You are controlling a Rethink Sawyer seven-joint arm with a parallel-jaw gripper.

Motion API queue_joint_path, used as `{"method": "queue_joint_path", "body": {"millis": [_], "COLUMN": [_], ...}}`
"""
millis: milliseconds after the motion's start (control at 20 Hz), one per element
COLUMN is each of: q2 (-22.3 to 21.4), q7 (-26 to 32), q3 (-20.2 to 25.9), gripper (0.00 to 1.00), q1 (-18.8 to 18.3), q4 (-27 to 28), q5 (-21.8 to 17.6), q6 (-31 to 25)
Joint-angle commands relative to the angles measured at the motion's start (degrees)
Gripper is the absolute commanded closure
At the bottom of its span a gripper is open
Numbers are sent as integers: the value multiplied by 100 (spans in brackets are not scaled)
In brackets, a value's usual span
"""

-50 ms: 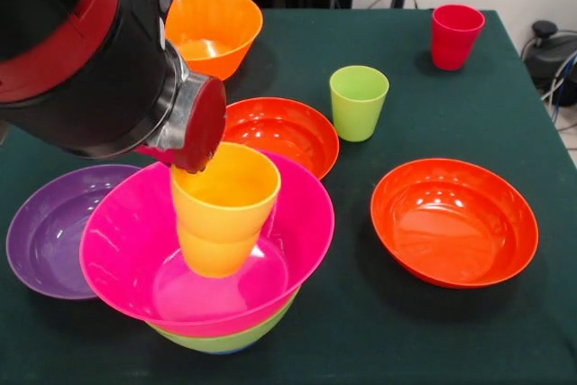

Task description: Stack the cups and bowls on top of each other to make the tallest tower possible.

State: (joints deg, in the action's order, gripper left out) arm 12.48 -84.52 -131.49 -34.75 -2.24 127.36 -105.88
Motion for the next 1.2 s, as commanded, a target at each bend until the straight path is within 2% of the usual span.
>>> {"method": "queue_joint_path", "body": {"millis": [50,750,1200], "q2": [-33,31,113], "q7": [637,792,755], "q3": [-1284,-1892,-1860], "gripper": [100,100,100], "q1": [-115,-224,-239], "q4": [8,-50,-12], "q5": [441,1103,1282], "q6": [208,303,136]}}
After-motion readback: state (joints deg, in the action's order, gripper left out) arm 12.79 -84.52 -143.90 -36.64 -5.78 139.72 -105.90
